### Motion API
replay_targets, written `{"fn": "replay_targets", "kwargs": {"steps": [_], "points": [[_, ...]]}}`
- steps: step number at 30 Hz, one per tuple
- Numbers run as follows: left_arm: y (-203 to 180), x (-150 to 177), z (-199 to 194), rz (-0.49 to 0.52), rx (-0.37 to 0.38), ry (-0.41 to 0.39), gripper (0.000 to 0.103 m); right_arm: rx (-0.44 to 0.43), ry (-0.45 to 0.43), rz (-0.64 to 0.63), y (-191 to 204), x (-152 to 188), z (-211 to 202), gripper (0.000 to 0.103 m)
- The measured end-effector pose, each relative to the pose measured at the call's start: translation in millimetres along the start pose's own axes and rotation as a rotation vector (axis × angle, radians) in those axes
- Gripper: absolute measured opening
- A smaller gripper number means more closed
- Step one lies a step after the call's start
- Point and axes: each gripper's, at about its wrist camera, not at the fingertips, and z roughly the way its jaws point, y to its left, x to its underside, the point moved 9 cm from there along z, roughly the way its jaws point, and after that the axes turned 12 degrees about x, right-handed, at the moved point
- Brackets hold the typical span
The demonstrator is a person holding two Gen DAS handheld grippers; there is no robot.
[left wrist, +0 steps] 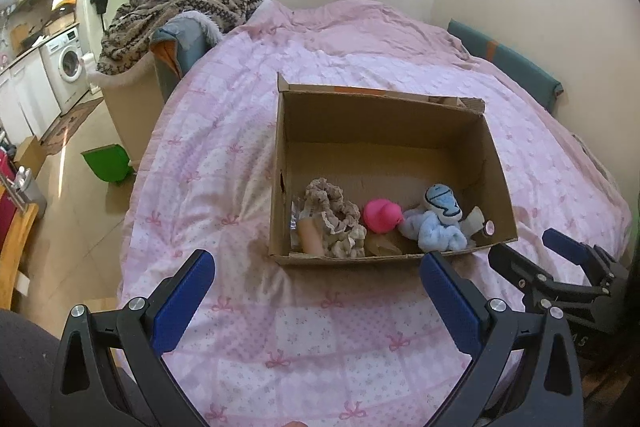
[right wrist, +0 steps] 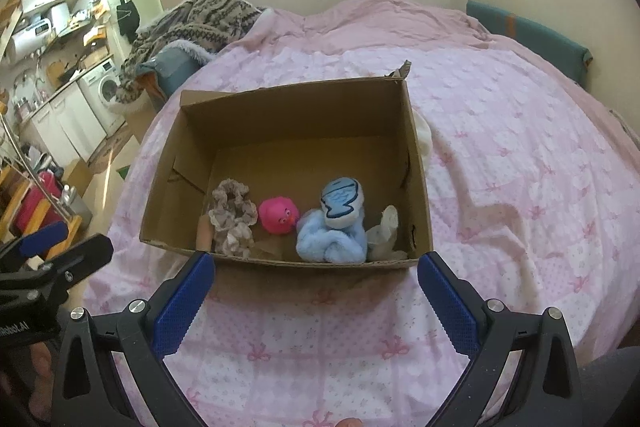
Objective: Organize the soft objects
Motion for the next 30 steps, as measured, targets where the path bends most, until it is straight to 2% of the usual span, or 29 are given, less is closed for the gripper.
{"fn": "replay_targets", "kwargs": {"steps": [30], "points": [[2.5,3.4,2.2,-0.011,0.006,0.016,0.103,0.005,0.001,0.029,-6.9,-2.0,0.6,0.103]]}}
